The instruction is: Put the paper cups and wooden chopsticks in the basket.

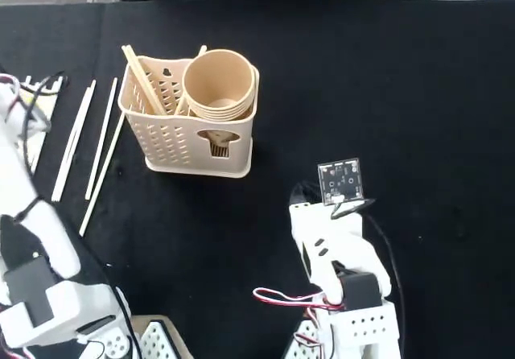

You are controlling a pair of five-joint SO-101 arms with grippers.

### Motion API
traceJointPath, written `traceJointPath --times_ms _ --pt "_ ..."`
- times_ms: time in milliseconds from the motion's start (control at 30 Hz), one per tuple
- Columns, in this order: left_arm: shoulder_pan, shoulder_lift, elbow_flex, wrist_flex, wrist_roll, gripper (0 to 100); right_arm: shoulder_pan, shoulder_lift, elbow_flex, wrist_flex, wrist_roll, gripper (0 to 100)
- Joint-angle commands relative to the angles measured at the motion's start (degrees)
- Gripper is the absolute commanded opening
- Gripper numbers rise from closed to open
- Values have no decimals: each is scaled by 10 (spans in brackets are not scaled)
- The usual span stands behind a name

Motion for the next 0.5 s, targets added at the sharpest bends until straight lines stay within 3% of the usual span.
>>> traceJointPath --times_ms 0,267,467 --pt "-46 -14 10 16 -5 235 -3 -7 0 8 6 15" --pt "-120 -43 217 16 -91 245 -4 -7 0 8 6 15" --pt "-177 -93 360 16 -100 246 -4 -7 0 8 6 15"
